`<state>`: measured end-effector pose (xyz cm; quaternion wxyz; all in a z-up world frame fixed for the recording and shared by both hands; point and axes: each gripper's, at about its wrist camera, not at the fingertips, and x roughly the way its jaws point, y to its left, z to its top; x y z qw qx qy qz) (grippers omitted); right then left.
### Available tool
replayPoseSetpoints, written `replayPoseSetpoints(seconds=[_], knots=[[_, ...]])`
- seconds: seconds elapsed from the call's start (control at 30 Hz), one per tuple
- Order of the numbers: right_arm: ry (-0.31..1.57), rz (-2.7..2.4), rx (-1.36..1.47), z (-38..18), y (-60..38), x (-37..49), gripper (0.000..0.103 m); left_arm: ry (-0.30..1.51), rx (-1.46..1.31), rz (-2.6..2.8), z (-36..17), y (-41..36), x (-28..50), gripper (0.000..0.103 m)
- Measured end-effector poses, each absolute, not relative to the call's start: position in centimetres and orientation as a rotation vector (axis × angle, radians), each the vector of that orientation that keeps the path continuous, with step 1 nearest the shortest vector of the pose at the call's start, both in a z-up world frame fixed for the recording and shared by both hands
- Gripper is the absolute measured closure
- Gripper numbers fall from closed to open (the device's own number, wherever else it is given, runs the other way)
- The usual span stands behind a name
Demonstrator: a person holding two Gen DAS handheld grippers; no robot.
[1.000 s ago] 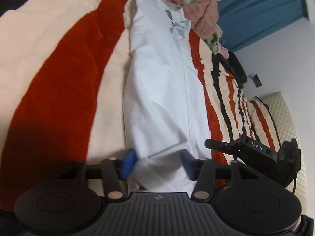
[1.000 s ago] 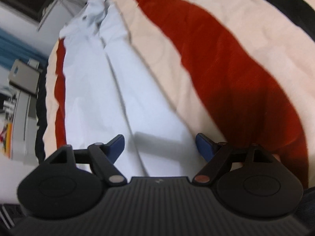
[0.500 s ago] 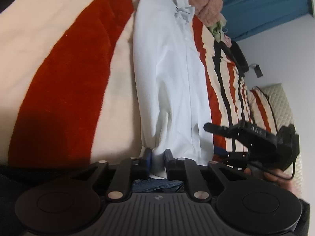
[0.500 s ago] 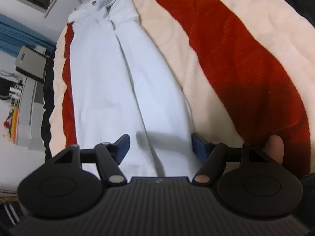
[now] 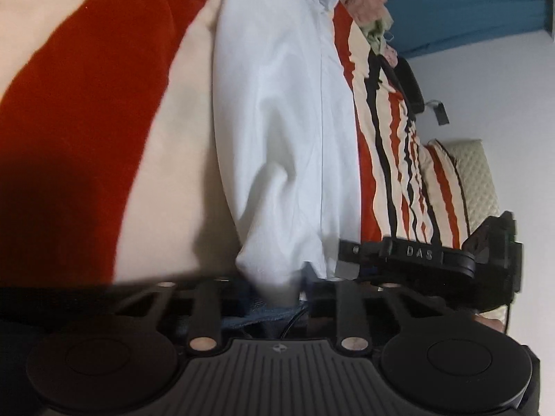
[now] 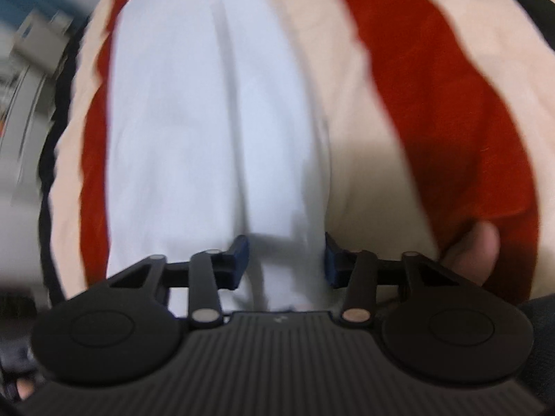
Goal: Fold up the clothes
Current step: 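Grasp the hem end of the strip with both grippers side by side, then lift the hem with both grippers and fold it up toward the collar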
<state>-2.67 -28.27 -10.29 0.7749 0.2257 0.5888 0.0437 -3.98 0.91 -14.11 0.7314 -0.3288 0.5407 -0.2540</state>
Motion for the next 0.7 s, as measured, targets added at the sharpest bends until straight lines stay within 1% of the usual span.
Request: replayPoseSetpoints(seconds=[0.03, 0.07, 0.17, 0.33, 0.47, 0.6, 0.7], knots=[[1.270, 0.094, 0.482, -10.1, -28.2, -2.9, 0.090, 1.176, -0.730, -0.564, -14.0, 0.9, -3.9, 0.084], [1.262, 0.095, 0.482, -9.9, -28.2, -3.1, 0.093, 1.161, -0.739, -0.569, -13.9, 0.9, -3.9, 0.087], [1.206, 0.121, 0.556, -9.1, -29.0, -3.6, 0.096, 1.100, -0.791, -0.577, -13.1, 1.6, -4.2, 0.089], [1.030, 0.175, 0.759, -5.5, -31.8, -4.8, 0.096, 0.981, -0.924, -0.595, -10.1, 3.6, -3.8, 0.093], [0.860, 0.261, 0.841, 0.1, -32.7, -4.9, 0.096, 0.864, -0.922, -0.615, -4.0, 4.6, -3.3, 0.094], [0.745, 0.338, 0.829, 6.0, -32.5, -4.6, 0.096, 0.752, -0.867, -0.621, 2.9, 4.7, -4.0, 0.095], [0.689, 0.380, 0.822, 8.8, -32.4, -4.9, 0.097, 0.694, -0.825, -0.637, 7.0, 4.8, -5.5, 0.096]])
